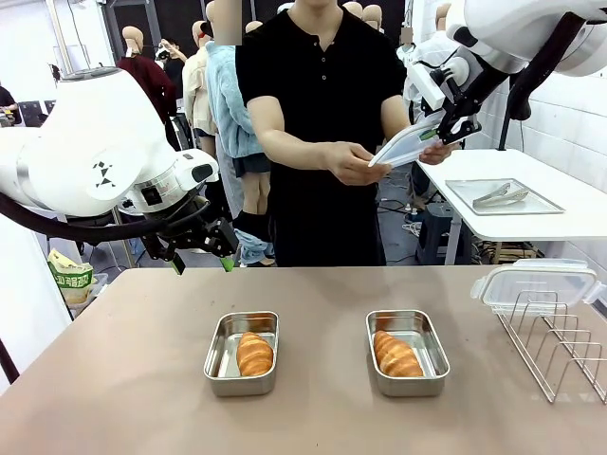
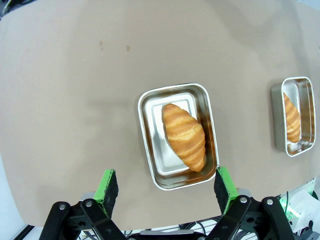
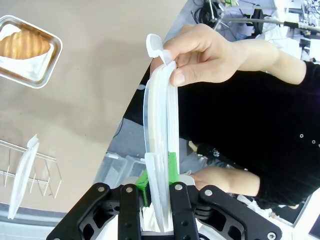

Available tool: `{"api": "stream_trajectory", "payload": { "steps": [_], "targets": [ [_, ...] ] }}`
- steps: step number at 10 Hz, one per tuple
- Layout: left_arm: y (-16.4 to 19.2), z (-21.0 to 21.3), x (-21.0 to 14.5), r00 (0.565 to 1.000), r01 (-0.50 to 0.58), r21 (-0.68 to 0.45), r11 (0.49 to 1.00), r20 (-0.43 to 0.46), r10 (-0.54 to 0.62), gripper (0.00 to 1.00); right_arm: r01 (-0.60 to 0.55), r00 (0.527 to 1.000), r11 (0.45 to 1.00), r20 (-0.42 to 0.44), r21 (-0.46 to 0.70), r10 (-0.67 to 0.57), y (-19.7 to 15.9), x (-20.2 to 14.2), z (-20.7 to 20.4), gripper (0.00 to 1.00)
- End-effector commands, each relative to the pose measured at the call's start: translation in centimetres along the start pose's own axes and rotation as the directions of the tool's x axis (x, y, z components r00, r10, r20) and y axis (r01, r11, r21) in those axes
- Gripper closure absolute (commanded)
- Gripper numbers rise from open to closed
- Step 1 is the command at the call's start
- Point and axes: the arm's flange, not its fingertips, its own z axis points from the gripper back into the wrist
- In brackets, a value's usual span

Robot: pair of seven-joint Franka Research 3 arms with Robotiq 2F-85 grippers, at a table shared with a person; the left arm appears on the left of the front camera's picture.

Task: Place the bread in airtight containers.
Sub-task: Release when the human grabs the Airtight Container lid.

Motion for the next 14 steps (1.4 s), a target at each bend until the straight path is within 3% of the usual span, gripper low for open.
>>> {"api": "stream_trajectory", "payload": {
  "steps": [1,5,6,11,14],
  "targets": [
    [0.09,0.07,0.09,1.0,0.0,0.007,1.0,0.004,0.0,0.0,0.002,1.0,1.0,0.021,-0.011,-0.002,0.06,-0.13,0.1,1.0],
    [0.09,0.07,0.09,1.0,0.0,0.007,1.0,0.004,0.0,0.0,-0.016,1.0,1.0,0.012,0.013,0.016,-0.11,0.09,-0.18,1.0],
    [0.09,0.07,0.09,1.0,0.0,0.007,1.0,0.004,0.0,0.0,-0.03,0.999,0.999,0.019,0.019,0.03,-0.16,0.2,-0.12,0.96],
    [0.09,0.07,0.09,1.0,0.0,0.007,1.0,0.004,0.0,0.0,-0.041,0.999,0.999,0.02,0.033,0.041,-0.39,0.37,-0.23,0.04],
    [0.09,0.07,0.09,1.0,0.0,0.007,1.0,0.004,0.0,0.0,-0.044,0.999,0.998,0.019,0.036,0.043,-0.49,0.44,-0.27,0.0]
  ]
}}
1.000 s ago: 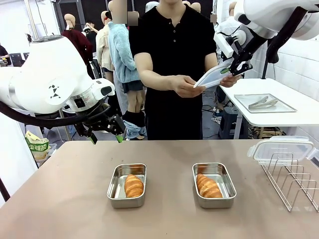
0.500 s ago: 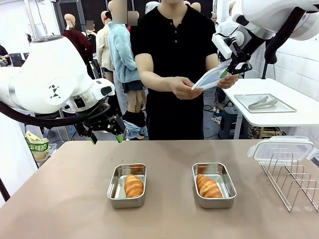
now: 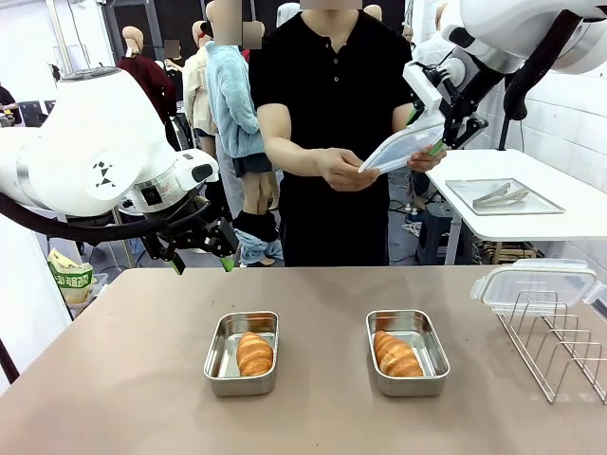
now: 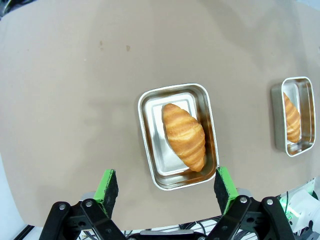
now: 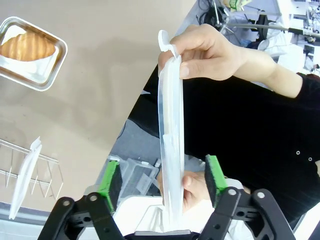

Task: Place the bread in airtight containers.
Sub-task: Release when the human grabs the Airtight Container lid.

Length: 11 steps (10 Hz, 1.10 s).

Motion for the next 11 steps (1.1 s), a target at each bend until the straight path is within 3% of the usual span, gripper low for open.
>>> {"api": "stream_trajectory", "payload": {
  "steps": [1,11],
  "targets": [
    [0.1,0.1,0.1,1.0,0.0,0.007,1.0,0.004,0.0,0.0,-0.025,1.0,1.0,-0.003,0.01,0.025,-0.4,-0.3,0.0,0.0],
    [0.1,0.1,0.1,1.0,0.0,0.007,1.0,0.004,0.0,0.0,-0.007,1.0,1.0,0.001,0.002,0.007,-0.1,0.3,-0.2,0.0]
  ]
}}
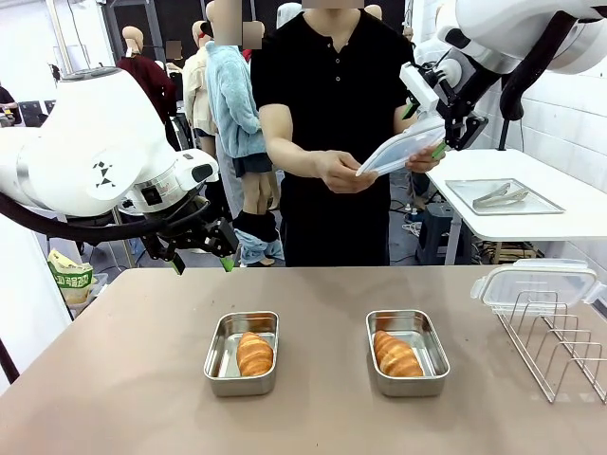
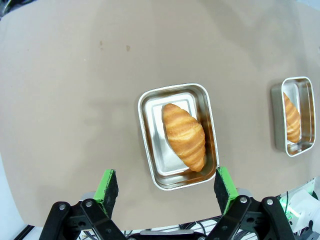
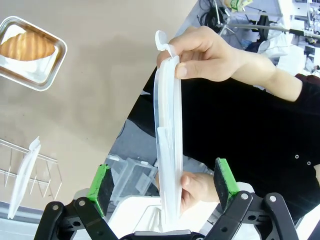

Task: Place the bread in airtight containers.
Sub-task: Release when the human grabs the Airtight Container lid.

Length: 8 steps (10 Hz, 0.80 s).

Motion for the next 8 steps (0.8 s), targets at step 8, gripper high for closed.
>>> {"api": "stream_trajectory", "payload": {
  "steps": [8],
  "targets": [
    [0.09,0.07,0.09,1.0,0.0,0.007,1.0,0.004,0.0,0.0,0.002,1.0,1.0,0.004,-0.001,-0.001,0.13,0.07,0.06,0.0]
  ]
}}
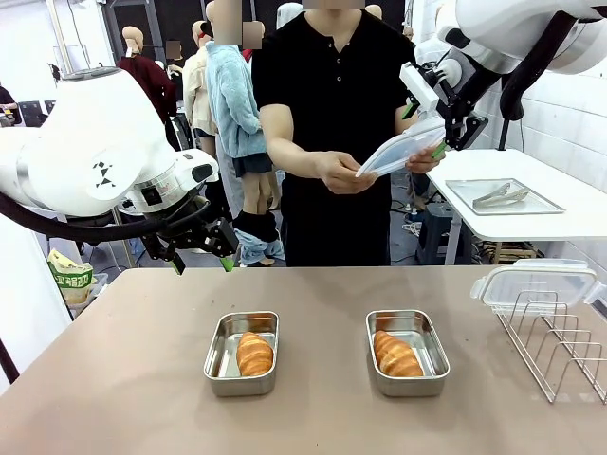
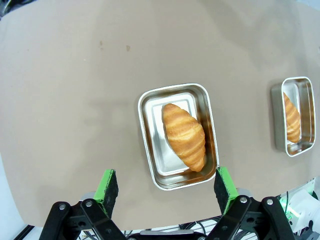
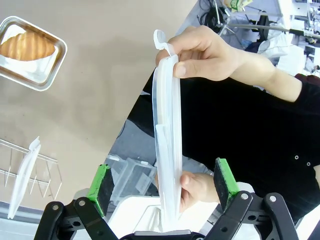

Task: Place the bread in airtight containers.
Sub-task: Pick up one Airtight Container lid and hand it to the human.

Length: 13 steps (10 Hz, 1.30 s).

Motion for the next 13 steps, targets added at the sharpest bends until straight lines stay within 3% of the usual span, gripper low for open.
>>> {"api": "stream_trajectory", "payload": {
  "steps": [1,13],
  "targets": [
    [0.09,0.07,0.08,1.0,0.0,0.007,1.0,0.004,0.0,0.0,0.001,1.0,1.0,0.004,-0.001,-0.001,0.13,0.07,0.06,0.0],
    [0.09,0.07,0.08,1.0,0.0,0.007,1.0,0.004,0.0,0.0,0.001,1.0,1.0,0.004,-0.001,-0.001,0.13,0.07,0.06,0.0]
  ]
}}
